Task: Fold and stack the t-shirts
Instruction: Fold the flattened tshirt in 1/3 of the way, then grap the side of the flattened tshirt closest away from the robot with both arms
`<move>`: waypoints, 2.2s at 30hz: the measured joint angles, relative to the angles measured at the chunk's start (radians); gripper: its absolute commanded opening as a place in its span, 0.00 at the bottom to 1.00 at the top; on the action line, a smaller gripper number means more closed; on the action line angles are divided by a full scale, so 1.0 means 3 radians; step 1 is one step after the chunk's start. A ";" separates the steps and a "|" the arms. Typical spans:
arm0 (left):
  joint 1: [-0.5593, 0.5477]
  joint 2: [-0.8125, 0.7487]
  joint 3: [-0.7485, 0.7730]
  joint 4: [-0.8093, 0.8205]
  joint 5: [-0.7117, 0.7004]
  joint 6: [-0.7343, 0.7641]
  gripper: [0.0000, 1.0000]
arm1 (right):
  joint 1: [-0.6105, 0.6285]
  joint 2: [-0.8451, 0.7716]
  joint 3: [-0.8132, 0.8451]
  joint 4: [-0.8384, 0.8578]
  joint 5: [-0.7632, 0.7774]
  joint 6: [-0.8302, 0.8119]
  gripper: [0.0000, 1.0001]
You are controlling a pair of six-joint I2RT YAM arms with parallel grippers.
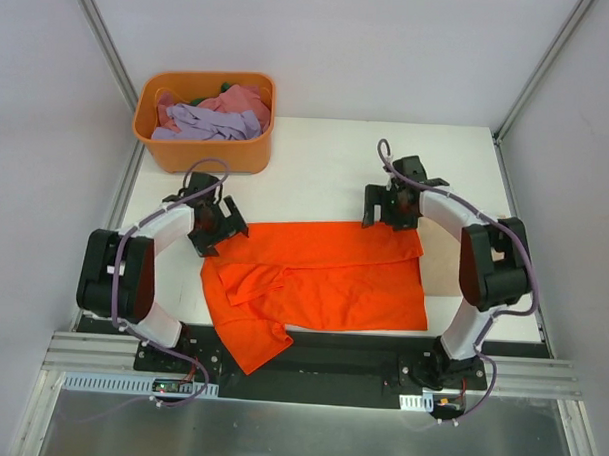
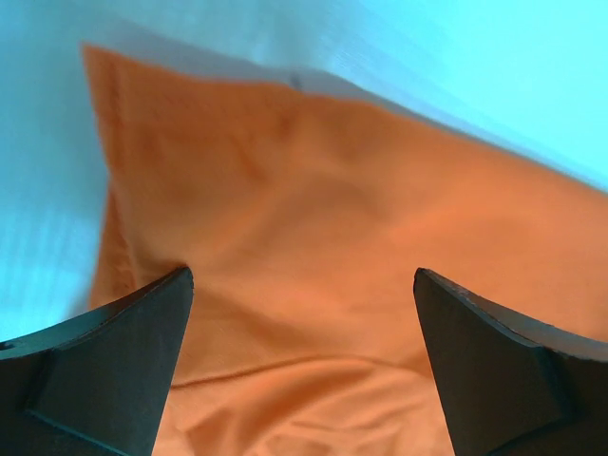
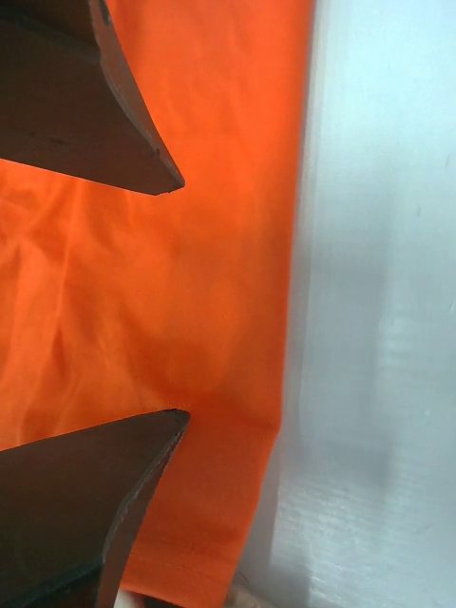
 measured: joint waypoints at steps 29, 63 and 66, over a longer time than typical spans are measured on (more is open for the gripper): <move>0.0860 0.1231 0.1177 0.0113 0.0367 0.0099 0.99 | -0.0187 0.1091 0.1114 -0.0084 0.0121 0.0329 0.97; -0.0893 -0.1695 -0.0594 -0.1401 -0.0421 -0.0614 0.90 | 0.0102 -0.1358 -0.1167 0.0064 0.0273 0.0558 0.96; -0.1026 -0.1845 -0.0902 -0.1629 -0.0434 -0.0866 0.74 | 0.0102 -0.1526 -0.1301 0.0042 0.0305 0.0581 0.96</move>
